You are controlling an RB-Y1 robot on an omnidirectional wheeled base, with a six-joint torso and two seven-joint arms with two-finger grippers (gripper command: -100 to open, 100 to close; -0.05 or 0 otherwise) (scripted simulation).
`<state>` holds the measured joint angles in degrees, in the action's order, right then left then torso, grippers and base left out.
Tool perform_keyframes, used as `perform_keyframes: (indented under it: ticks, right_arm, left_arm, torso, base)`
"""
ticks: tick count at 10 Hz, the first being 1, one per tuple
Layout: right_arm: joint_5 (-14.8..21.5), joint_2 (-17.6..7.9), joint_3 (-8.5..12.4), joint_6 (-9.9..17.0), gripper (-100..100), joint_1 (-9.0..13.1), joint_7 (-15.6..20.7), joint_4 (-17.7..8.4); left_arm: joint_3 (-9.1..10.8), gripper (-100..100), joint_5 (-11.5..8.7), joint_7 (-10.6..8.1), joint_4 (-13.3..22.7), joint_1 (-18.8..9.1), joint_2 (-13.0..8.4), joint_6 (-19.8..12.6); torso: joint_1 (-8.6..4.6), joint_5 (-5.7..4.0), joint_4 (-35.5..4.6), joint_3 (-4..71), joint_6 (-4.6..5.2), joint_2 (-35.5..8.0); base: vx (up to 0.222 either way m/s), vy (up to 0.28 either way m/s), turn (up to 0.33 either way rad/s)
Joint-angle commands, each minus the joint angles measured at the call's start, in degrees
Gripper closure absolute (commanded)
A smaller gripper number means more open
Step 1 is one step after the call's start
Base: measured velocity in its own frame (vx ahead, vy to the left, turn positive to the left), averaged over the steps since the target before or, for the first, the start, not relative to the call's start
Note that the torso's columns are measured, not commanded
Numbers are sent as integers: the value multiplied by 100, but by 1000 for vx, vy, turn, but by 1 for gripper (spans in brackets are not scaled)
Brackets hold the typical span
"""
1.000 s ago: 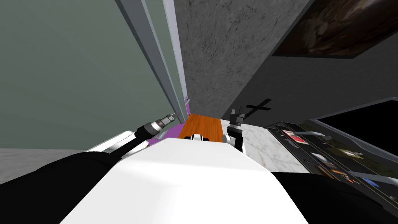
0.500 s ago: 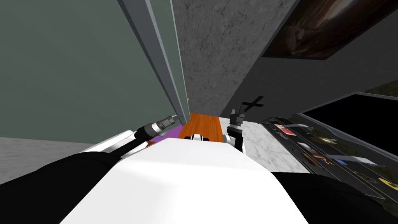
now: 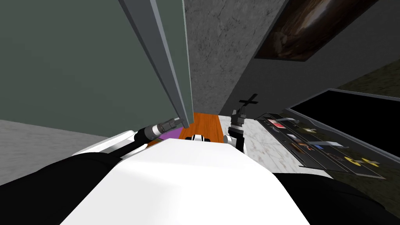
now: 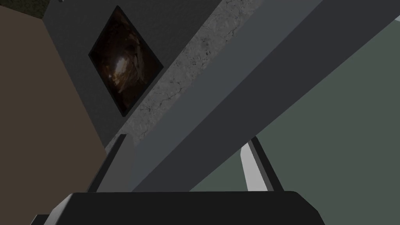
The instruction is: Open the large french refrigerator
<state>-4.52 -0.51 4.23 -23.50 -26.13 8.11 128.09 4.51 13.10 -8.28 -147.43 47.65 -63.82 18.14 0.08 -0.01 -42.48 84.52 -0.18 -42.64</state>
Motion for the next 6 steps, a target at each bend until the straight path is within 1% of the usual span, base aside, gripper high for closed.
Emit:
perform_keyframes:
  ticks: [1,2,3,4,5,6]
  right_arm:
    - [0,0,0,0,0,0,0,0]
    - [0,1,0,0,0,-2,0,0]
    - [0,1,0,0,0,-3,0,0]
    - [0,1,0,-1,0,-3,0,1]
    - [0,1,0,-1,0,-3,0,1]
    - [0,0,0,-1,0,-3,0,1]
  left_arm:
    - [178,-100,-96,-109,54,34,-170,205]
    - [363,-100,-197,-205,85,45,-263,260]
    - [363,-100,-197,-205,85,45,-263,260]
    - [539,-100,-299,-300,116,56,-355,315]
    - [547,-100,-299,-300,116,56,-355,315]
    - [732,-100,-400,-396,148,68,-448,370]
  torso:
    - [0,-2,2,12,-3,13]
    - [-5,-4,11,28,2,51]
    - [-5,-5,21,44,9,83]
    - [-5,-3,26,45,20,88]
    - [-5,-2,24,35,22,74]
    - [-3,1,22,17,20,52]
  base:
    - [-65,1,20]
    - [-13,-45,75]
    - [11,-46,48]
    - [10,-37,49]
    - [11,-20,14]
    - [7,-19,32]
